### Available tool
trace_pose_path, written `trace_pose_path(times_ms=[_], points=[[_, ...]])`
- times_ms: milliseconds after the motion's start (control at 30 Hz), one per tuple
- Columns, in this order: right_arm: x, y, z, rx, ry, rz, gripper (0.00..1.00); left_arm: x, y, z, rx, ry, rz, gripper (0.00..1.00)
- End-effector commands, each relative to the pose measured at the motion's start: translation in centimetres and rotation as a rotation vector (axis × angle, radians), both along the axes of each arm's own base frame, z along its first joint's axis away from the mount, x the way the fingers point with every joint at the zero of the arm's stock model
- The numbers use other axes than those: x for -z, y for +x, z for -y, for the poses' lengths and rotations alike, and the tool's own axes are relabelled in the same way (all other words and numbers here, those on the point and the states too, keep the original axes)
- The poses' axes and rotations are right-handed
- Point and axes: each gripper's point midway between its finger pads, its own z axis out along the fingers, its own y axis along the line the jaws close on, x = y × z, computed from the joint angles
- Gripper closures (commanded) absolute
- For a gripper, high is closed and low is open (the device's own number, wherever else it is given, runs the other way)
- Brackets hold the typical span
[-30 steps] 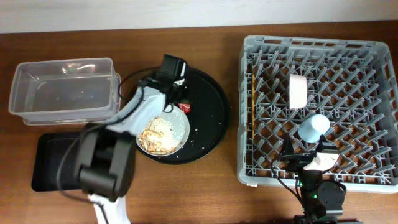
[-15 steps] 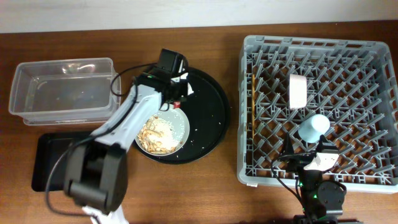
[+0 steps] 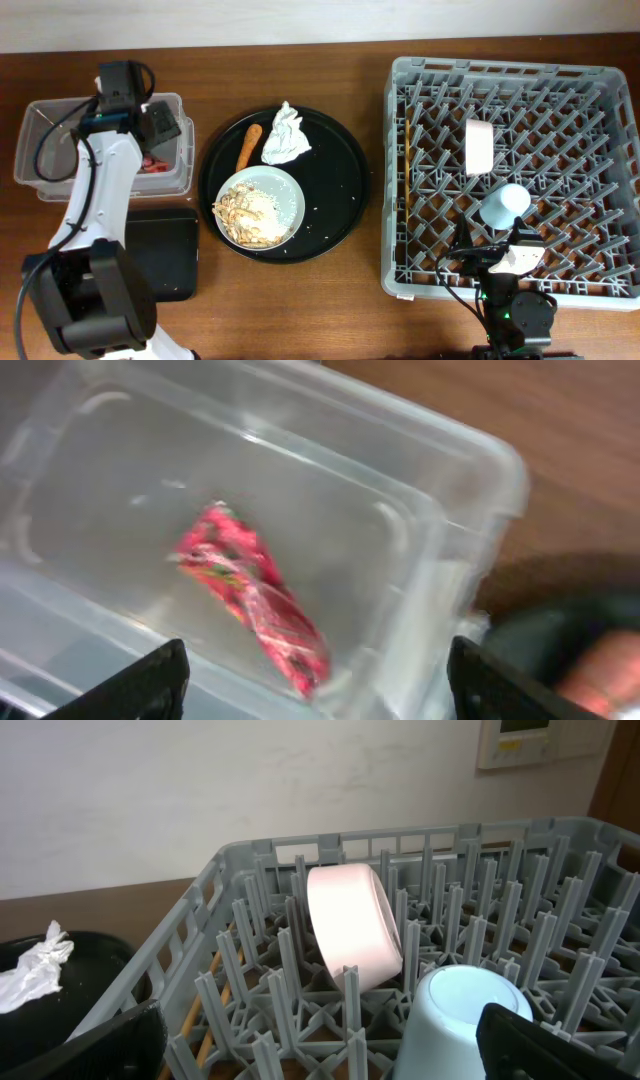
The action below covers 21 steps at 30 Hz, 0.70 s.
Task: Sort waste into correct bins and load items into the dishwasher rack
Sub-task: 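Grasp the white tissue with the left gripper and drop it in the clear bin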
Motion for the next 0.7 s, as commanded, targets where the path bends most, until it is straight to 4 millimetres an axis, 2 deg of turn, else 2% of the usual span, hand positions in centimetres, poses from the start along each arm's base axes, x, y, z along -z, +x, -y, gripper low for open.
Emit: trace_pose_path(times_ms=[0, 33, 67, 100, 133, 233, 333, 367, 400, 433, 500, 533, 567, 633, 667], points=[[0.4, 0.0, 0.1, 0.006, 0.003, -0.005, 0.02, -0.6, 1.3, 8.9, 0.280, -0.155, 0.013, 0.22], [0.4, 0.0, 0.1, 0.006, 0.003, -0.005, 0.02, -0.3, 1.2, 11.6, 0.379, -0.150, -0.003, 0.23], [0.4, 0.0, 0.1, 0.006, 0.003, -0.005, 0.02, 1.0, 1.2, 15.8, 0.548, -0.098, -0.034, 0.24], [0.4, 0.0, 0.1, 0.006, 0.003, -0.005, 0.02, 2.2, 1.2, 18.4, 0.663, -0.048, -0.051, 0.24], [0.4, 0.0, 0.1, 0.006, 0.003, -0.005, 0.02, 4.3, 1.5, 20.4, 0.716, 0.015, -0.082, 0.24], [0.4, 0.0, 0.1, 0.006, 0.003, -0.005, 0.02, 9.9, 2.2, 24.1, 0.772, 0.061, -0.122, 0.25], [0.4, 0.0, 0.1, 0.006, 0.003, -0.005, 0.02, 13.4, 2.3, 26.4, 0.819, 0.035, -0.137, 0.25], [0.4, 0.0, 0.1, 0.006, 0.003, -0.005, 0.02, 14.4, 2.2, 26.8, 0.827, 0.031, -0.149, 0.30], [0.4, 0.0, 0.1, 0.006, 0.003, -0.005, 0.02, 14.8, 2.1, 26.9, 0.816, 0.023, -0.155, 0.42], [0.4, 0.0, 0.1, 0.006, 0.003, -0.005, 0.02, 14.8, 2.1, 26.9, 0.815, 0.024, -0.155, 0.52], [0.4, 0.0, 0.1, 0.006, 0.003, -0.005, 0.02, 14.5, 2.3, 26.9, 0.810, 0.020, -0.148, 1.00], [0.4, 0.0, 0.1, 0.006, 0.003, -0.005, 0.02, 13.7, 2.3, 27.0, 0.786, 0.005, -0.145, 1.00], [0.4, 0.0, 0.1, 0.006, 0.003, -0.005, 0.02, 11.6, 2.4, 26.9, 0.736, -0.023, -0.133, 1.00], [0.4, 0.0, 0.1, 0.006, 0.003, -0.005, 0.02, 6.0, 2.3, 26.1, 0.654, -0.064, -0.093, 1.00], [0.4, 0.0, 0.1, 0.006, 0.003, -0.005, 0.02, 2.1, 2.0, 24.3, 0.583, -0.055, -0.057, 1.00]])
